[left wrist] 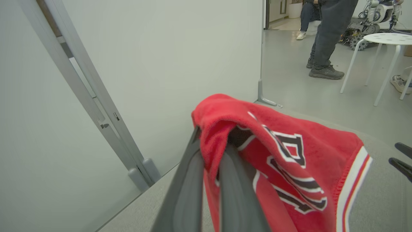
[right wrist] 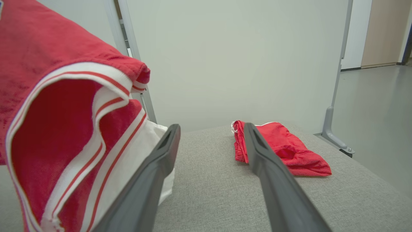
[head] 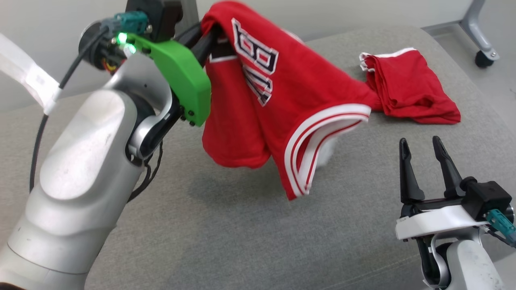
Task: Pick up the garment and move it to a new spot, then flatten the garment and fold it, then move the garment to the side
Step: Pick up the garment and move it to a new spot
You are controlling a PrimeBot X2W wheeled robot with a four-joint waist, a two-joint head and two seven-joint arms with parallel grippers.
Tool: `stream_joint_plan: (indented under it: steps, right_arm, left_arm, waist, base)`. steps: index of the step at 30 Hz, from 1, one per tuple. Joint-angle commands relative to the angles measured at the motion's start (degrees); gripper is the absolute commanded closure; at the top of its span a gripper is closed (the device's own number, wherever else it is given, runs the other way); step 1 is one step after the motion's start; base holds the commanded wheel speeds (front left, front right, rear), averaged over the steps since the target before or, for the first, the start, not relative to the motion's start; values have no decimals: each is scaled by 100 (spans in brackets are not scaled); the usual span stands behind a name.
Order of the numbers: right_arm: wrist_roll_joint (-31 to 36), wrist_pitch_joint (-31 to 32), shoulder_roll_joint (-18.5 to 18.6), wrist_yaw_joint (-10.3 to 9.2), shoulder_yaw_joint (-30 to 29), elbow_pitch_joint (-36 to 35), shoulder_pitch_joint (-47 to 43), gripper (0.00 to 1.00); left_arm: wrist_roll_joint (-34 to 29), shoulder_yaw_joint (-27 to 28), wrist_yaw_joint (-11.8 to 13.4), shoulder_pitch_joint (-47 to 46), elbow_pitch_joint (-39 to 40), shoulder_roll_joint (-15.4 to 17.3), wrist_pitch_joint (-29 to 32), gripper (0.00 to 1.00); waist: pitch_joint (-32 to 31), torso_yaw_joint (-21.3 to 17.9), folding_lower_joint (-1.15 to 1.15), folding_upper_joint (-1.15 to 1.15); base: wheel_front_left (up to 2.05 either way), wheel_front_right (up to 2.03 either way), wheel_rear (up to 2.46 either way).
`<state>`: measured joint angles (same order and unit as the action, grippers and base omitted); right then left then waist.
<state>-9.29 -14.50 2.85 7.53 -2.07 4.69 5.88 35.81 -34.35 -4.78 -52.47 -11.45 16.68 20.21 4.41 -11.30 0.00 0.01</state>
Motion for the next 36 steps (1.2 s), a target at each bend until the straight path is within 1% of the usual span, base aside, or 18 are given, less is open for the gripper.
stream_joint_plan:
  steps: [1, 5, 10, 11, 12, 13, 19, 24, 27, 29, 32, 36]
  right_arm:
    - [-41, -30, 7, -9, 62, 12, 40, 0]
    - [-105, -51, 8, -9, 147, 82, 197, 0]
    - [-147, -76, 7, -9, 195, 150, 335, 0]
    - [-152, -78, 7, -9, 203, 167, 356, 0]
    - [-153, -75, 8, -9, 204, 181, 377, 0]
    - [-153, -71, 9, -9, 205, 186, 396, 0]
    - [-109, -74, 9, -9, 242, 217, 374, 0]
    - [-45, -74, 10, -9, 294, 244, 285, 0]
    - [14, -75, 10, -9, 280, 271, 246, 0]
    - [62, -73, 11, -9, 243, 304, 206, 0]
    - [123, -71, 10, -9, 190, 338, 139, 0]
    - [201, -72, 10, -9, 126, 356, 80, 0]
  left_arm:
    - [42, 36, 79, 185, -131, 74, 19, 100]
    - [-17, 162, 265, 423, -722, 220, -214, 100]
    - [-36, 364, 468, 706, -1753, 348, -737, 100]
    - [-60, 392, 487, 742, -1922, 360, -874, 92]
    - [-72, 419, 515, 802, -2131, 356, -1057, 59]
    - [-102, 422, 524, 864, -2334, 342, -1230, 0]
    - [-107, 439, 478, 1042, -3148, 82, -2066, 0]
    - [-83, 466, 405, 1153, -3415, -240, -2886, 0]
    - [-146, 434, 389, 1255, -3410, -400, -3284, 0]
    - [-203, 404, 417, 1355, -3350, -497, -3404, 0]
    - [-288, 380, 478, 1554, -3216, -554, -3501, 0]
    - [-433, 349, 533, 1931, -2825, -581, -3542, 0]
  waist:
    - [231, -225, 0, -1]
    - [558, -367, 0, -1]
    - [881, -454, 0, -1]
    - [916, -457, 0, -1]
    - [945, -454, 0, -1]
    - [966, -446, 0, -1]
    - [901, -282, 0, -1]
    - [702, -60, 0, -1]
    - [558, 94, 0, -1]
    - [441, 201, 0, -1]
    - [269, 347, 0, -1]
    - [24, 521, 0, -1]
  base:
    - [0, 0, 0]
    - [0, 0, 0]
    - [0, 0, 0]
    - [0, 0, 0]
    - [0, 0, 0]
    - [0, 0, 0]
    - [0, 0, 0]
    - [0, 0, 0]
    - [0, 0, 0]
    - [0, 0, 0]
    - [0, 0, 0]
    - [0, 0, 0]
